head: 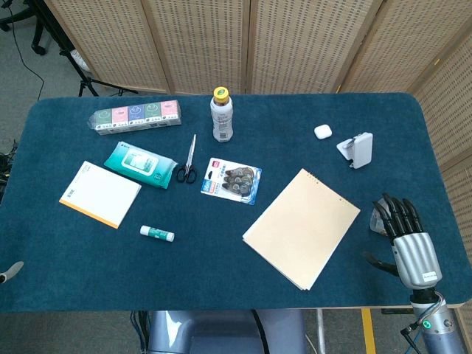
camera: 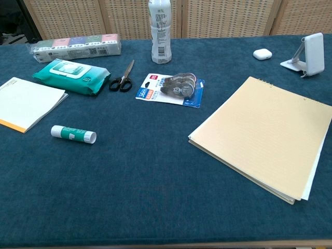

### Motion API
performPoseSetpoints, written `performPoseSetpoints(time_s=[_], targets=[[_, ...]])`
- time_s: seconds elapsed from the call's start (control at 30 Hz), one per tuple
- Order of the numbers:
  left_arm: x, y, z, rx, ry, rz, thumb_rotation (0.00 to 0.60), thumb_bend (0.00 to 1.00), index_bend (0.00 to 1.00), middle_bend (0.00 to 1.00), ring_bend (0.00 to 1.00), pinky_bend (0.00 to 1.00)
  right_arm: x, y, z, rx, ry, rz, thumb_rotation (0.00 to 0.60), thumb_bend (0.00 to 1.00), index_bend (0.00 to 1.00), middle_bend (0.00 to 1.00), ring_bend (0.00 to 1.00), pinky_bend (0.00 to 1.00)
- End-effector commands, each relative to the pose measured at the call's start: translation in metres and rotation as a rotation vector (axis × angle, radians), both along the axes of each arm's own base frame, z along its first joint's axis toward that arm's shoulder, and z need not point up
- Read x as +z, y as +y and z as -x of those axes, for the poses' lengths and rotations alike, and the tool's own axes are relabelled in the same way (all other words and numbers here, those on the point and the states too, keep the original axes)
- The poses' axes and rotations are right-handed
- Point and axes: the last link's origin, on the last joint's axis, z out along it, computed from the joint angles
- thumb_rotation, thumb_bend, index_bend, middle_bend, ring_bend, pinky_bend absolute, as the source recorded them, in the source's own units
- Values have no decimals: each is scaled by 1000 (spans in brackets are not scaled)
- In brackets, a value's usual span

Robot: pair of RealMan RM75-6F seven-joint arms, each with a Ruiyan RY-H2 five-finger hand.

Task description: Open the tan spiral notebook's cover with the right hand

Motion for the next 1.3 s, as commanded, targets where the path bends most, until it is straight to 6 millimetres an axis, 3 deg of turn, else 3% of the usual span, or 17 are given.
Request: performPoseSetpoints(time_s=[0.03,0.3,0.5,0.67,0.83,1.0,1.3], targets=[[0,0,0,3,4,-6,600,0,0,0,0,0,2,0,4,-38,45,24,600,0,23,0,0,0],[0,0,0,7,12,-15,600,0,0,0,0,0,4,1,1,-102,51,38,600,0,23,0,0,0],[3,-1,-1,-4,13,-36,600,0,0,0,0,0,-7,7,-5,-74,29,-71,600,0,22,0,0,0],[3,0,-1,-16,13,-45,600,0,0,0,0,0,-30,14,-8,-55,48,-238,600,0,25,0,0,0],[5,1,0,-13,12,-50,600,0,0,0,0,0,-58,20,-19,12,56,-332,600,0,99,0,0,0],[4,3,1,-5,11,-45,600,0,0,0,0,0,-91,18,-40,114,37,-424,600,0,213,0,0,0],[3,5,2,4,13,-36,600,0,0,0,0,0,-121,11,-72,227,31,-483,600,0,320,0,0,0]])
